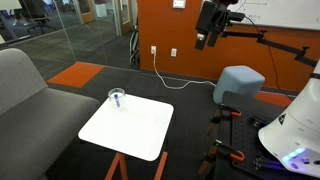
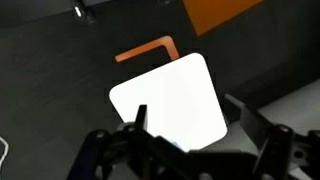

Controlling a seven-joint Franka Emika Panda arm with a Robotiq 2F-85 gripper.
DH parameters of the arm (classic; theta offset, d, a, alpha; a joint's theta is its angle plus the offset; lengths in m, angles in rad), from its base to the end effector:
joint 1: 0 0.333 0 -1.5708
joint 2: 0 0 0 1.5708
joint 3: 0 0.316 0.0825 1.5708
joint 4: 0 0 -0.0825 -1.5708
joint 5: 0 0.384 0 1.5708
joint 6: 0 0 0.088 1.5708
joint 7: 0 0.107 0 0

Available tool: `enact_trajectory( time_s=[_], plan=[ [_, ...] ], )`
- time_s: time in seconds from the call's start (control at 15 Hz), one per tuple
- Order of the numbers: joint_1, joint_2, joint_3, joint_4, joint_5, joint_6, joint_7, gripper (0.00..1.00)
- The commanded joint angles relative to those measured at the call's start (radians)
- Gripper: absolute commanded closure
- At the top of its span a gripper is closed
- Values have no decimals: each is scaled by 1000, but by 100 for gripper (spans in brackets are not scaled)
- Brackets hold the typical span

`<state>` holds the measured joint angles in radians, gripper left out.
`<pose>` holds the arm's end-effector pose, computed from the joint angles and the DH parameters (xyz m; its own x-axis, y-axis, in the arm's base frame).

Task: Remove the marker out of the cup and put it on the table

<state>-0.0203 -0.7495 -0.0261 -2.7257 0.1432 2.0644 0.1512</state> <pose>0.3278 -0.0074 0.4466 0.9651 -0.2552 0.0589 -0.2433 -0.9568 -0.1594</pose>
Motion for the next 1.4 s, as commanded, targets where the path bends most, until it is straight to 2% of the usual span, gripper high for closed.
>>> enact_trajectory(
  time_s=[0.0,0.67,0.8,1.07,1.2,1.33],
  plan=[
    [-11,0,10,3,8,-4,-7,0],
    [-11,0,10,3,8,-4,-7,0],
    [10,46,13,14,24,32,-24,0],
    [37,292,81,90,3,220,15,0],
    [-4,427,131,139,-50,321,126,0],
    [-30,585,134,231,-80,342,228,0]
  ],
)
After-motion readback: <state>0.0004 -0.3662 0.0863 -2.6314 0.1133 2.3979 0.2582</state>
